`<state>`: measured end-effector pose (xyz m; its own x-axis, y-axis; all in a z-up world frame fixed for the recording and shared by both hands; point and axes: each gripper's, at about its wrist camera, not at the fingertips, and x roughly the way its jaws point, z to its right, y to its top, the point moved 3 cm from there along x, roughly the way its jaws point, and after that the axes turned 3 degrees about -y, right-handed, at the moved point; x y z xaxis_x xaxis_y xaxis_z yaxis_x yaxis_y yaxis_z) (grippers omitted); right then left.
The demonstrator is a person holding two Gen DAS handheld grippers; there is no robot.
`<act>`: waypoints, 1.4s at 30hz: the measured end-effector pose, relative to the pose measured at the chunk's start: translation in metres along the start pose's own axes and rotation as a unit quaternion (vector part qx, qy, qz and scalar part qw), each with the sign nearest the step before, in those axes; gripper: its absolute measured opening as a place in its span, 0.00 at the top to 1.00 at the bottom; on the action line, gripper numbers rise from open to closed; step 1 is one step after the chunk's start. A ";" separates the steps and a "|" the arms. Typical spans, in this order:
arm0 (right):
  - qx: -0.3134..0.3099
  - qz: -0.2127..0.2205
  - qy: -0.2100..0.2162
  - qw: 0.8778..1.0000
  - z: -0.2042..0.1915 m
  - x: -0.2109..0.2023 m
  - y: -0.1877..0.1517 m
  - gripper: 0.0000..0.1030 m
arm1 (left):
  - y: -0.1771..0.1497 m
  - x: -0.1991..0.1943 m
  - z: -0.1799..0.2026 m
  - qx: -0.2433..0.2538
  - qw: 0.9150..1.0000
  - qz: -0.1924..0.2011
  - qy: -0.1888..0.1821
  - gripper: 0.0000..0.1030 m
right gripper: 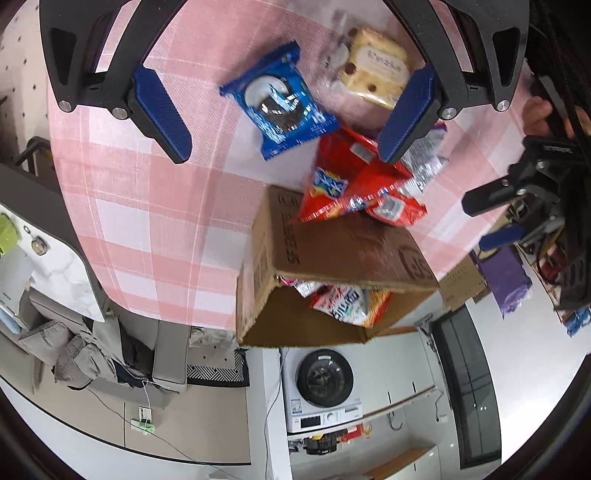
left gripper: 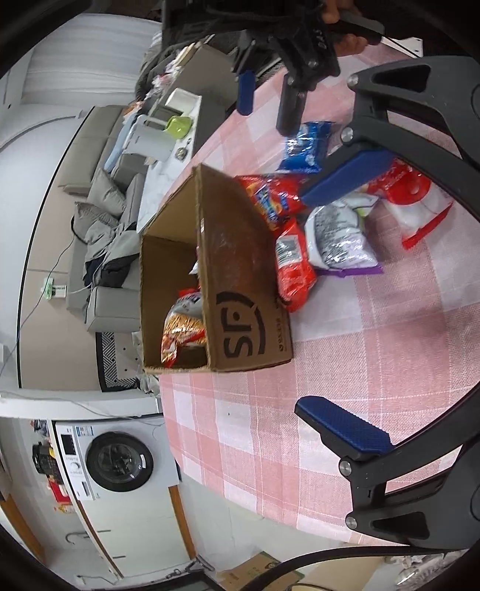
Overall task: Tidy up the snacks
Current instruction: 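Withdraw both grippers from the box toward the remaining snacks, then grasp the red-white balloon bag with the left gripper while the right gripper grasps the blue Oreo pack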
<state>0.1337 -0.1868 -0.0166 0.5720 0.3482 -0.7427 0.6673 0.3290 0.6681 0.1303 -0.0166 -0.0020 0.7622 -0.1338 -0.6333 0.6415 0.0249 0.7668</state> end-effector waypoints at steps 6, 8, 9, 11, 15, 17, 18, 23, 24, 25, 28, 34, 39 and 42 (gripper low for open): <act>-0.018 -0.019 0.004 1.000 0.003 0.001 -0.006 0.00 | -0.014 -0.007 0.015 0.032 0.999 -0.011 0.001 0.01; -0.024 -0.024 0.004 0.999 0.004 0.001 -0.008 0.00 | -0.019 -0.007 0.017 0.034 0.999 -0.017 -0.004 0.01; -0.025 -0.026 0.004 0.999 0.004 0.001 -0.008 0.00 | -0.020 -0.006 0.016 0.033 0.999 -0.020 -0.006 0.01; -0.031 -0.029 0.002 0.999 0.005 0.002 -0.010 0.00 | -0.024 -0.005 0.016 0.029 0.999 -0.027 -0.014 0.01; -0.037 -0.039 0.005 0.999 0.004 0.006 -0.014 0.00 | -0.032 -0.005 0.018 0.027 0.998 -0.040 -0.031 0.01; -0.044 -0.045 0.003 0.998 0.003 0.009 -0.016 0.00 | -0.035 -0.004 0.020 0.030 0.998 -0.046 -0.043 0.01; -0.047 -0.049 0.003 0.998 0.002 0.010 -0.017 0.00 | -0.036 -0.003 0.022 0.031 0.997 -0.049 -0.049 0.01; -0.065 -0.062 0.005 0.996 -0.001 0.017 -0.024 0.00 | -0.043 0.000 0.033 0.047 0.995 -0.063 -0.068 0.01; -0.067 -0.063 0.004 0.996 -0.001 0.017 -0.025 0.01 | -0.044 0.001 0.034 0.050 0.994 -0.067 -0.069 0.01; -0.068 -0.063 0.003 0.996 0.000 0.018 -0.025 0.01 | -0.045 0.002 0.037 0.054 0.994 -0.071 -0.070 0.01; -0.067 -0.067 0.003 0.995 0.003 0.021 -0.026 0.02 | -0.049 0.005 0.042 0.067 0.992 -0.079 -0.072 0.01; -0.068 -0.082 0.001 0.994 0.006 0.029 -0.032 0.14 | -0.058 0.010 0.054 0.090 0.987 -0.097 -0.089 0.01; -0.073 -0.090 0.004 0.993 0.003 0.039 -0.036 0.20 | -0.064 0.015 0.063 0.108 0.983 -0.111 -0.096 0.01; -0.071 -0.092 0.007 0.993 0.004 0.042 -0.037 0.23 | -0.068 0.017 0.068 0.122 0.981 -0.113 -0.095 0.01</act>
<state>0.1350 -0.1873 -0.0728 0.4387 0.2828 -0.8530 0.6854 0.5085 0.5211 0.0934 -0.0878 -0.0580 0.5579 -0.2909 -0.7772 0.7348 -0.2623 0.6256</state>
